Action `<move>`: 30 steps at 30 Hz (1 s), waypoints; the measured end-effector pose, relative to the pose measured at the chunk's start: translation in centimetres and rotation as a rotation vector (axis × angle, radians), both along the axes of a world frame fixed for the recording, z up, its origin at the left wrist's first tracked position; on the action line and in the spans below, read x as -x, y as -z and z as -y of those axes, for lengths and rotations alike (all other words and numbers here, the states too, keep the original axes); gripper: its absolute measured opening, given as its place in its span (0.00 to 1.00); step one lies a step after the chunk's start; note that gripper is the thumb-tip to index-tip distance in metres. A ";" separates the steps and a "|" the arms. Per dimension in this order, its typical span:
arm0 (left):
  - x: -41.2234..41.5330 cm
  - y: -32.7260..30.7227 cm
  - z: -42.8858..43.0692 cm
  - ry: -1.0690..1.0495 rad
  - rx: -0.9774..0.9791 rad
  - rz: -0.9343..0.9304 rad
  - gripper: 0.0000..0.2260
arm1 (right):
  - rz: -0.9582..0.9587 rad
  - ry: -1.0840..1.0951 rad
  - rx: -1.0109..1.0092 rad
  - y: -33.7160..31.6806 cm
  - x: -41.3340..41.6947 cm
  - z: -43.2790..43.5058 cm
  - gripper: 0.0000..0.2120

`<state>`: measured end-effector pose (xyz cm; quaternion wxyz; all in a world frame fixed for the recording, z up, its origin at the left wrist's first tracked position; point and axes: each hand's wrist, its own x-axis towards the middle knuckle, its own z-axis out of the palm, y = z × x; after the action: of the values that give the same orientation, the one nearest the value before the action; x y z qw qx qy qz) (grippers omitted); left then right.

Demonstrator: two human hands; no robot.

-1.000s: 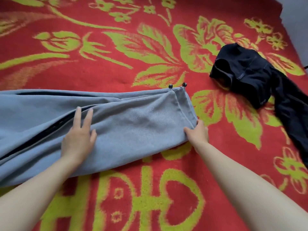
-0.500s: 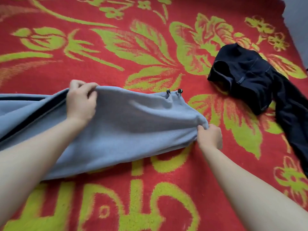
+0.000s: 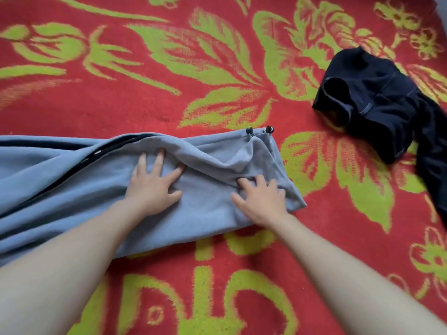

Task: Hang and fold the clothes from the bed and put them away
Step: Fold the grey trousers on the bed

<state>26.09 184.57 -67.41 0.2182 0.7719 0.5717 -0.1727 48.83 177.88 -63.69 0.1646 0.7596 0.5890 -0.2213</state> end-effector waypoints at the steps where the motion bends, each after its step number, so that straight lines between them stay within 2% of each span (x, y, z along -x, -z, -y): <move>1: 0.0 -0.4 -0.3 0.011 0.040 -0.016 0.29 | 0.006 -0.019 -0.046 -1.1 -0.7 -1.4 0.17; 3: -0.2 -1.2 -0.8 0.028 0.100 -0.037 0.31 | 0.099 -0.095 -0.228 -2.6 -2.1 -4.1 0.11; 5: -0.2 -1.7 -1.4 0.030 0.147 -0.041 0.33 | 0.119 -0.154 -0.274 -3.7 -2.6 -5.8 0.21; 7: -0.2 -1.8 -1.8 0.023 0.178 -0.033 0.34 | 0.072 -0.227 -0.162 -3.6 -2.2 -6.8 0.27; 9: -0.1 -1.5 -1.6 0.025 0.165 -0.023 0.34 | 0.096 -0.335 -0.102 -2.9 -1.3 -7.1 0.17; 10: -0.1 -1.4 -1.5 0.029 0.146 -0.018 0.34 | 0.120 -0.321 -0.154 -2.7 -1.0 -7.2 0.13; 11: -0.2 -1.4 -1.4 0.030 0.133 -0.016 0.34 | 0.135 -0.227 -0.241 -2.6 -1.0 -7.4 0.12; 13: 0.0 -1.5 -1.5 0.029 0.136 -0.010 0.33 | 0.136 0.133 -0.411 -2.8 -1.0 -7.7 0.16; 15: 0.0 -2.0 -1.7 0.034 0.185 -0.018 0.33 | 0.053 0.425 -0.485 -3.1 -1.7 -7.8 0.19; 17: -0.3 -2.7 -2.5 0.012 0.258 0.013 0.32 | -0.052 0.468 -0.430 -3.7 -1.8 -7.4 0.27; 19: -0.5 -4.0 -3.4 -0.027 0.348 0.084 0.29 | 0.018 0.235 -0.338 -4.3 -0.6 -5.6 0.32; 21: 0.1 -5.2 -3.5 -0.062 0.320 0.176 0.25 | 0.125 -0.080 -0.296 -4.1 1.1 -2.7 0.31; 24: 3.4 -4.9 -0.1 -0.036 0.013 0.284 0.22 | 0.062 -0.400 -0.326 -3.5 4.7 2.0 0.33; 27: 7.6 -4.3 7.0 -0.001 -0.168 0.266 0.20 | 0.034 -0.473 -0.284 -2.7 7.2 4.7 0.30; 30: 12.0 -4.6 12.7 0.038 -0.292 0.172 0.19 | -0.050 -0.382 -0.232 -2.4 10.7 5.6 0.30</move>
<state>14.11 171.86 -62.80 0.1486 0.8179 0.5553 -0.0250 38.14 172.24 -61.25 0.1003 0.6425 0.7475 -0.1356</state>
